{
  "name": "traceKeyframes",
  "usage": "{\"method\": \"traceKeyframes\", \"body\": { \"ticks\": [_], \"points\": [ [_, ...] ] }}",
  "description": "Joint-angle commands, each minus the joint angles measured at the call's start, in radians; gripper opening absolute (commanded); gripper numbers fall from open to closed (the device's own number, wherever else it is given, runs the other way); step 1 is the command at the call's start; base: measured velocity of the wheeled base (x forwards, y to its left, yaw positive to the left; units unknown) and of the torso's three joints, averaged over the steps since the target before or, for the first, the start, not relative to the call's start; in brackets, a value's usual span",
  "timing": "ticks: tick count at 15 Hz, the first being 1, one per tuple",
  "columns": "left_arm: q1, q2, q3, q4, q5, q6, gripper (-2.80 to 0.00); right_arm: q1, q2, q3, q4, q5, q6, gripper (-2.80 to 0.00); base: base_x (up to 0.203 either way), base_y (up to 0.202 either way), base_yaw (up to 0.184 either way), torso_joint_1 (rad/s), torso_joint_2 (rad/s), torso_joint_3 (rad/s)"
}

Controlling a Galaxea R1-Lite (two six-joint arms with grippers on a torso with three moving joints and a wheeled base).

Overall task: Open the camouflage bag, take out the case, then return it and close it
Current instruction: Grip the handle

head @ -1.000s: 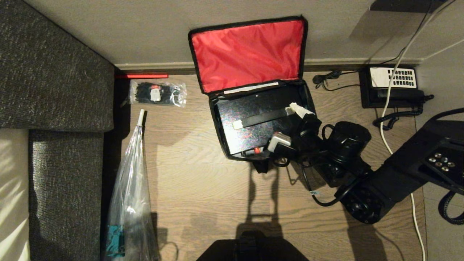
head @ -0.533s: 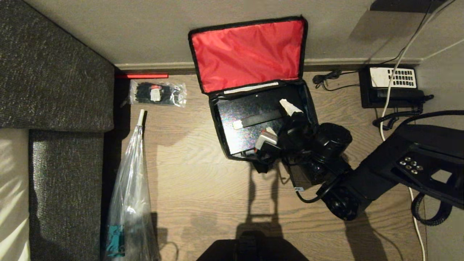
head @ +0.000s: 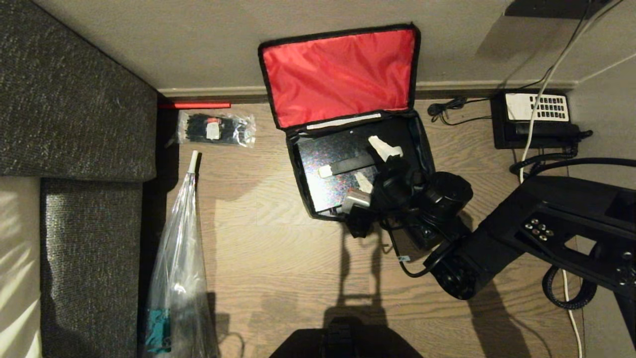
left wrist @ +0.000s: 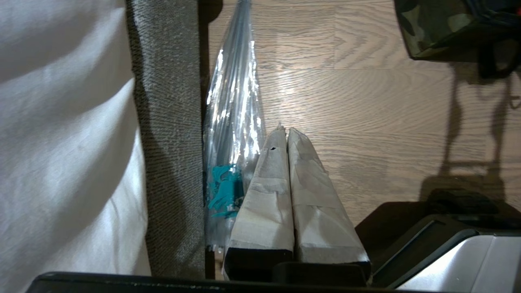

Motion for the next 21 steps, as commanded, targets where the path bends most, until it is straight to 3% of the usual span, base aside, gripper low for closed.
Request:
{"method": "traceKeyframes", "body": {
  "ticks": [1, 7, 11, 13, 17, 21],
  "points": [
    [0.0, -0.002, 0.002, -0.001, 0.0, 0.0, -2.8, -0.003, 0.047, -0.03, -0.002, 0.002, -0.001, 0.0, 0.0, 0.0, 0.0, 0.0, 0.0, 0.0],
    [0.0, -0.002, 0.002, -0.001, 0.0, 0.0, -2.8, -0.015, 0.092, -0.163, -0.002, 0.004, -0.005, 0.0, 0.0, 0.0, 0.0, 0.0, 0.0, 0.0],
    [0.0, -0.002, 0.003, -0.001, 0.0, 0.0, -2.8, -0.027, 0.085, -0.161, -0.002, -0.007, -0.005, 0.0, 0.0, 0.0, 0.0, 0.0, 0.0, 0.0],
    [0.0, -0.002, 0.003, -0.001, 0.0, 0.0, -2.8, -0.031, 0.113, -0.245, -0.002, -0.008, 0.002, 0.0, 0.0, 0.0, 0.0, 0.0, 0.0, 0.0],
    [0.0, -0.002, 0.002, -0.001, 0.0, 0.0, -2.8, -0.045, 0.149, -0.279, -0.002, -0.1, -0.012, 0.0, 0.0, 0.0, 0.0, 0.0, 0.0, 0.0],
    [0.0, -0.001, 0.003, -0.001, 0.0, 0.0, -2.8, -0.022, 0.157, -0.262, -0.002, -0.252, -0.009, 0.0, 0.0, 0.0, 0.0, 0.0, 0.0, 0.0]
  ]
}}
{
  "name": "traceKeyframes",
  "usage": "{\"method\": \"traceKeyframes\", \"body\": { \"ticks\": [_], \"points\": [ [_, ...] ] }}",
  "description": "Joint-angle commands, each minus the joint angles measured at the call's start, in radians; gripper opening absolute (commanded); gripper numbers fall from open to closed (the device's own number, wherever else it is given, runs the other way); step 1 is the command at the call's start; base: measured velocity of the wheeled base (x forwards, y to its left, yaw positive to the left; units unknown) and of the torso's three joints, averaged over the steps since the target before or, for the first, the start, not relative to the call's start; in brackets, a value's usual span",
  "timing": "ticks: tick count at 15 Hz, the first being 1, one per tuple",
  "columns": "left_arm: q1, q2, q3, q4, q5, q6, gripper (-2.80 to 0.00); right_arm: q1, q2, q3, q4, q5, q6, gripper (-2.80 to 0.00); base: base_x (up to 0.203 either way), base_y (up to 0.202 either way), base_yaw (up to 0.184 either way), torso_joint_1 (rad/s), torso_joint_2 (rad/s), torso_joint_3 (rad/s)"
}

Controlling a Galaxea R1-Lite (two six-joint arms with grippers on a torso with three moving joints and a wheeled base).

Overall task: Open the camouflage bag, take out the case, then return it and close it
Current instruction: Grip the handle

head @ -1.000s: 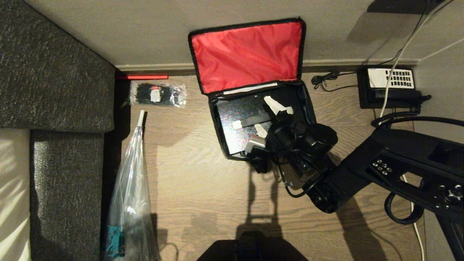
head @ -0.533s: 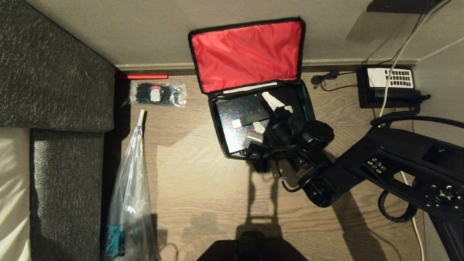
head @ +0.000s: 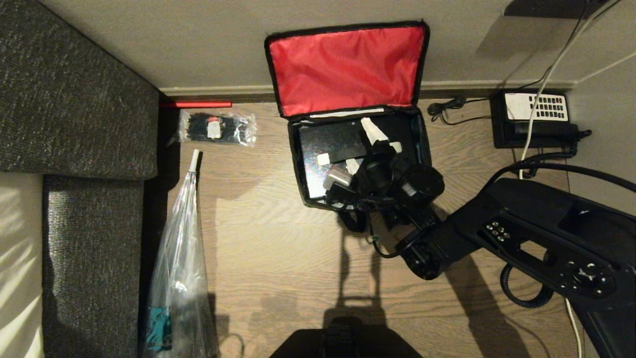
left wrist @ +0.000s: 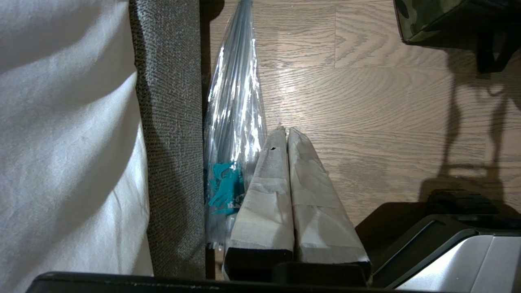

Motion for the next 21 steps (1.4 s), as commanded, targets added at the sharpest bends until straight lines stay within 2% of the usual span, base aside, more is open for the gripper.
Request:
{"method": "traceKeyframes", "body": {
  "ticks": [1, 2, 6, 13, 21],
  "points": [
    [0.0, -0.002, 0.003, 0.0, 0.0, 0.0, -2.8, 0.02, -0.014, 0.038, 0.002, -0.06, -0.015, 0.0, 0.0, 0.0, 0.0, 0.0, 0.0, 0.0],
    [0.0, -0.002, 0.003, 0.0, 0.0, 0.001, -2.8, 0.028, -0.034, 0.048, 0.002, -0.101, -0.026, 0.0, 0.0, 0.0, 0.0, 0.0, 0.0, 0.0],
    [0.0, -0.002, 0.003, 0.0, 0.0, 0.001, -2.8, 0.037, 0.063, -0.062, 0.002, -0.147, -0.033, 0.0, 0.0, 0.0, 0.0, 0.0, 0.0, 0.0],
    [0.0, -0.002, 0.002, 0.0, 0.0, 0.001, -2.8, 0.029, 0.169, -0.247, 0.002, -0.12, -0.032, 0.0, 0.0, 0.0, 0.0, 0.0, 0.0, 0.0],
    [0.0, -0.002, 0.002, 0.0, 0.0, 0.001, -2.8, 0.029, 0.186, -0.255, 0.002, -0.123, -0.021, 0.0, 0.0, 0.0, 0.0, 0.0, 0.0, 0.0]
  ]
}}
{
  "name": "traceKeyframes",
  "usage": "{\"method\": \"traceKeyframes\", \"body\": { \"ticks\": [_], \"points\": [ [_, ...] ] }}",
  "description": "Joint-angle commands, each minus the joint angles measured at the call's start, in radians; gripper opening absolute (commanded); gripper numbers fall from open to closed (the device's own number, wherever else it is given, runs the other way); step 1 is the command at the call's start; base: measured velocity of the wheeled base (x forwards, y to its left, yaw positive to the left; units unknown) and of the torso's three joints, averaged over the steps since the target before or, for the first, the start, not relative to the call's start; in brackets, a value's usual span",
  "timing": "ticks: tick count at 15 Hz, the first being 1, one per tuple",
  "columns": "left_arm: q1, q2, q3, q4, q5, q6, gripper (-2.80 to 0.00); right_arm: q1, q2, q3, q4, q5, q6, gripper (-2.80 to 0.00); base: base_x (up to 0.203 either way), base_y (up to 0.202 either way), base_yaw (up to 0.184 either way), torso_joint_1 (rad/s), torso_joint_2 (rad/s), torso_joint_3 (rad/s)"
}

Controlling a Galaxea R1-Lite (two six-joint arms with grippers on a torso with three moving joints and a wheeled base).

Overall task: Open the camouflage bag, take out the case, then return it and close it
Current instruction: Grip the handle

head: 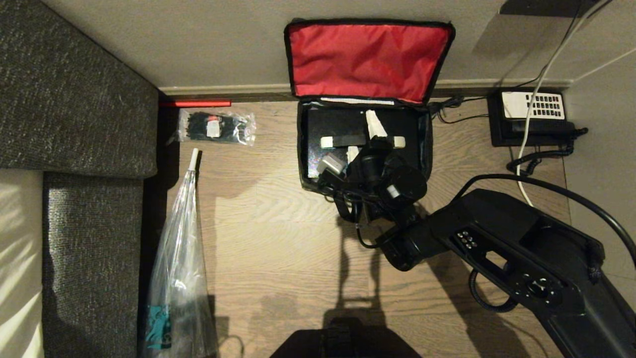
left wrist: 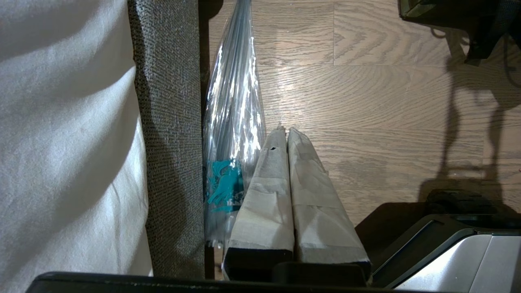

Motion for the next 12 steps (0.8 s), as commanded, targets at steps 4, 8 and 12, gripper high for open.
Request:
{"method": "traceKeyframes", "body": {
  "ticks": [4, 8, 12],
  "points": [
    [0.0, -0.002, 0.002, 0.0, 0.0, 0.001, -2.8, 0.001, 0.016, 0.027, 0.003, -0.043, -0.003, -2.8, 0.0, 0.0, 0.0, 0.0, 0.0, 0.0],
    [0.0, 0.0, 0.003, 0.0, 0.0, 0.001, -2.8, 0.007, 0.013, 0.031, 0.003, -0.041, 0.019, -2.8, 0.0, 0.0, 0.0, 0.0, 0.0, 0.0],
    [0.0, -0.002, 0.003, 0.0, 0.0, 0.001, -2.8, 0.021, -0.044, 0.09, 0.003, -0.043, 0.047, -2.8, 0.0, 0.0, 0.0, 0.0, 0.0, 0.0]
  ]
}}
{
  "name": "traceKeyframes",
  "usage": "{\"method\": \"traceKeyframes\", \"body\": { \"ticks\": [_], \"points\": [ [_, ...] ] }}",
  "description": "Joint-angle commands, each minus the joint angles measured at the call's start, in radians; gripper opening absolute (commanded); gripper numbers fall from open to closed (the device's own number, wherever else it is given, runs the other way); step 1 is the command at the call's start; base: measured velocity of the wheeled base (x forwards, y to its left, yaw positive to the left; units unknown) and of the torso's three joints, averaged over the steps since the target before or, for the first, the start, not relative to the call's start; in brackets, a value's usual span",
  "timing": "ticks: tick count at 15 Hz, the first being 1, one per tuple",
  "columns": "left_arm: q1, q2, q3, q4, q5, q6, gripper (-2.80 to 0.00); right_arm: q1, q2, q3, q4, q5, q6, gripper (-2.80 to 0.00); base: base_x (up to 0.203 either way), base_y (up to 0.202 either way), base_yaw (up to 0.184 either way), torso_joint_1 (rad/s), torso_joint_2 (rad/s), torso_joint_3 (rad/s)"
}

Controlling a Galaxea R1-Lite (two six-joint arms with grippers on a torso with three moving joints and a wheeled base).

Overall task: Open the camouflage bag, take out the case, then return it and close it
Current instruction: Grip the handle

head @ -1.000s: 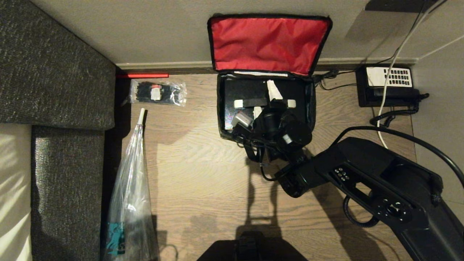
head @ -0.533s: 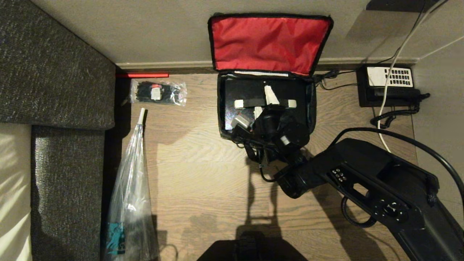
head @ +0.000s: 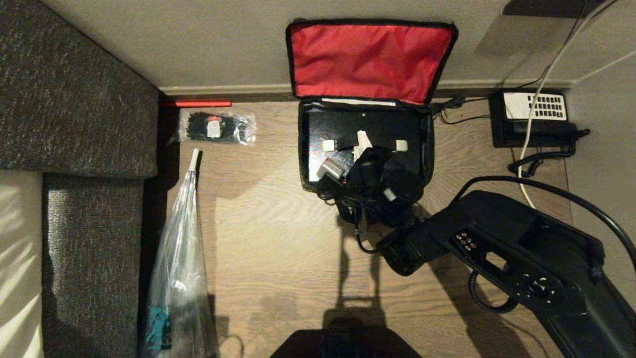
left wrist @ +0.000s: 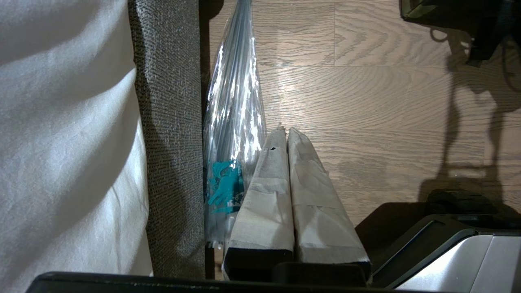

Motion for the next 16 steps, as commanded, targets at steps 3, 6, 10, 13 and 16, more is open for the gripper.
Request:
{"method": "traceKeyframes", "body": {
  "ticks": [3, 6, 10, 13, 16],
  "points": [
    [0.0, -0.001, 0.003, 0.0, 0.0, 0.0, -2.8, 0.04, -0.106, 0.061, -0.017, -0.007, 0.014, -2.8, 0.0, 0.0, 0.0, 0.0, 0.0, 0.0],
    [0.0, -0.001, 0.003, 0.0, 0.0, 0.0, -2.8, 0.067, -0.19, 0.11, -0.017, -0.013, 0.016, -2.8, 0.0, 0.0, 0.0, 0.0, 0.0, 0.0],
    [0.0, -0.002, 0.003, 0.0, 0.0, 0.0, -2.8, 0.115, -0.273, 0.157, -0.017, -0.014, 0.005, -2.8, 0.0, 0.0, 0.0, 0.0, 0.0, 0.0],
    [0.0, 0.0, 0.003, 0.0, 0.0, 0.0, -2.8, 0.161, -0.304, 0.167, -0.017, -0.034, 0.002, -2.8, 0.0, 0.0, 0.0, 0.0, 0.0, 0.0],
    [0.0, -0.002, 0.003, 0.0, 0.0, 0.0, -2.8, 0.186, -0.328, 0.169, -0.017, -0.043, -0.008, -2.8, 0.0, 0.0, 0.0, 0.0, 0.0, 0.0]
  ]
}}
